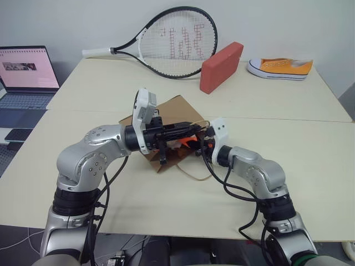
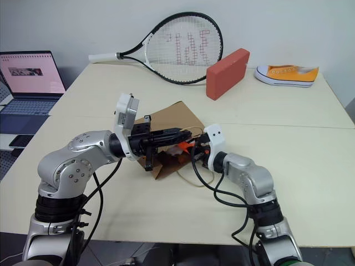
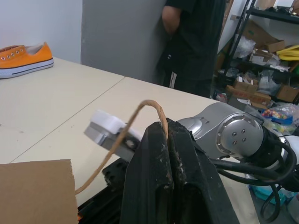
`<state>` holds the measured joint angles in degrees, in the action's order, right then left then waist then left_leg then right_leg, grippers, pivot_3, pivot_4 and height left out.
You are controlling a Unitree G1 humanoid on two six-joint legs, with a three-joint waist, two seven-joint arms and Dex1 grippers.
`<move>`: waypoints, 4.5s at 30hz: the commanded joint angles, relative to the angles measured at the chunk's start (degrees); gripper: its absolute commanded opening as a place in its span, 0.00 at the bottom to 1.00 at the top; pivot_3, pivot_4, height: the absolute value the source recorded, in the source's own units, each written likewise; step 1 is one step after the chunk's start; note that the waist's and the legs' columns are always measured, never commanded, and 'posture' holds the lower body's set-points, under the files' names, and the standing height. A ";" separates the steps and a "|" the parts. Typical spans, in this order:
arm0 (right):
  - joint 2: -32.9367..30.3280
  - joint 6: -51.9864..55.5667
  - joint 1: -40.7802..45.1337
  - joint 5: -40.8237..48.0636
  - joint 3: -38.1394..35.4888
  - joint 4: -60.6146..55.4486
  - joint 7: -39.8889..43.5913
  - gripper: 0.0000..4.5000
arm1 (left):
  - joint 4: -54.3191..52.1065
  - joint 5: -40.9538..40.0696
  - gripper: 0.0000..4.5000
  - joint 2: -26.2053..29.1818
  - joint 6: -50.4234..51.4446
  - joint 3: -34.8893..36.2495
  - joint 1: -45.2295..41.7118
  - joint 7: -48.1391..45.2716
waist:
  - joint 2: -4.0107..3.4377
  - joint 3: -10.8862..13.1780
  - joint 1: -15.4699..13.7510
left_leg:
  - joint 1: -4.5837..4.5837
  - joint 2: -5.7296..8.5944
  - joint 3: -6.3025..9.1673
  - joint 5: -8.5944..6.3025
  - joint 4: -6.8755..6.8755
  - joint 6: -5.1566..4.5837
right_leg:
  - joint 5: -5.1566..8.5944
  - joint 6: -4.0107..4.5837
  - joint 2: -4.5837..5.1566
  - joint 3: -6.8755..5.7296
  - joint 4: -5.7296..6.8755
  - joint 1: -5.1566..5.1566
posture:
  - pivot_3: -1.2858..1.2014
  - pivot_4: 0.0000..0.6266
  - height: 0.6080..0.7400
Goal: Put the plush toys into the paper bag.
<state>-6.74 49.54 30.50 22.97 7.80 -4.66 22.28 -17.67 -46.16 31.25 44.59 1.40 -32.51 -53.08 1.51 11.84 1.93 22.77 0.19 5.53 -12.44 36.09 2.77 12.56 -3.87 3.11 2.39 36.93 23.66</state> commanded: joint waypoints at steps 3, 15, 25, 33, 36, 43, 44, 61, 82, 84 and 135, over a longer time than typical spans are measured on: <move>2.23 -1.45 3.46 -2.36 -0.56 4.27 -2.73 0.00 | -1.72 -0.85 0.00 -0.34 -0.23 -0.61 -0.77 -0.37 | 0.00 0.00 0.04 | 0.01 0.00 0.00 0.00 0.00 0.00 | 0.00 0.00 0.00 0.00 0.01 0.01 | 0.52 0.24 1.00; 3.17 -4.52 0.87 -3.98 0.42 0.46 -3.35 0.77 | -1.51 -0.53 0.00 -0.65 -0.56 -1.01 -0.44 0.60 | -0.01 0.00 0.11 | 0.05 -0.01 0.00 0.00 0.00 0.00 | 0.00 0.00 -0.01 0.00 0.03 0.07 | 0.52 0.24 1.00; -5.53 3.24 -3.91 0.42 1.56 -15.35 3.10 0.99 | -0.43 0.94 0.00 -1.49 -1.53 -1.64 -1.00 0.79 | -0.01 0.00 0.05 | 0.07 0.00 0.00 0.00 0.00 0.00 | 0.00 0.00 -0.01 0.01 0.02 0.08 | 0.52 0.24 1.00; -22.12 0.49 -8.63 1.58 0.60 -24.51 12.61 0.99 | 0.00 1.56 0.00 -2.10 -2.23 -1.74 -1.14 1.18 | 0.00 0.00 -0.10 | 0.08 0.00 0.01 0.00 0.00 0.00 | 0.02 0.00 0.00 -0.02 -0.03 0.06 | 0.52 0.24 1.00; -24.52 -4.98 -10.71 -2.26 2.56 -21.31 12.62 0.99 | 0.06 1.52 0.00 -2.10 -2.29 -1.66 -1.07 1.15 | 0.00 0.00 -0.06 | 0.08 0.00 -0.01 0.00 0.01 0.00 | 0.02 0.00 0.00 -0.01 -0.03 0.06 | 0.52 0.24 1.00; -19.82 -12.39 -10.84 -7.75 6.61 -11.38 11.27 0.99 | 0.32 1.70 0.00 -2.16 -2.53 -1.81 -1.16 0.95 | 0.00 0.00 0.48 | 0.05 -0.02 -0.04 0.00 0.00 0.00 | 0.02 0.00 -0.01 0.02 0.00 0.07 | 0.52 0.24 1.00; -19.24 -13.46 -10.64 -8.77 7.38 -9.41 11.23 0.99 | 0.35 1.75 0.00 -2.13 -2.57 -1.81 -1.16 0.91 | 0.00 0.00 0.47 | 0.06 -0.01 -0.04 0.00 0.00 0.00 | 0.02 0.00 -0.01 0.02 -0.01 0.07 | 0.52 0.24 1.00; -16.48 -14.70 -9.82 -11.70 5.21 -7.25 11.04 0.01 | -0.10 2.75 0.00 -1.63 -3.78 -0.53 -1.52 1.62 | 0.00 0.00 0.24 | 0.05 0.00 -0.02 0.00 0.01 0.00 | 0.01 -0.01 -0.01 0.01 0.00 0.05 | 0.52 0.24 1.00; -41.91 25.32 5.35 27.36 -29.85 -19.36 18.79 0.01 | 24.52 15.59 0.00 -7.49 -18.85 -1.03 -22.91 1.99 | 0.00 0.01 -0.24 | 0.13 0.03 -0.01 0.00 0.02 -0.01 | 0.01 -0.02 0.01 -0.02 -0.08 0.03 | 0.52 0.24 1.00; -42.63 26.79 5.69 28.46 -29.89 -18.49 18.14 0.01 | 26.54 16.58 0.00 -8.83 -19.44 -1.63 -23.85 1.75 | 0.00 0.01 -0.11 | 0.13 0.02 -0.02 -0.01 0.02 -0.01 | 0.01 -0.02 0.01 -0.01 -0.08 0.03 | 0.52 0.24 1.00; -52.38 0.53 -11.74 29.04 -29.05 -31.64 32.03 0.98 | 15.15 8.78 1.00 1.82 -9.20 5.60 0.26 -7.32 | -0.02 0.02 -0.43 | 0.11 -0.05 -0.20 0.00 0.15 0.00 | -0.02 -0.07 0.00 0.10 -0.07 0.03 | 0.52 0.24 1.00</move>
<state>-58.84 50.96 18.68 51.27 -20.84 -34.93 54.88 -2.49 -37.63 33.50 36.88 7.47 -31.40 -60.49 1.49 11.86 1.50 22.90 0.15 5.32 -12.44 36.29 2.77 12.65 -3.75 3.12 2.50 36.84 23.69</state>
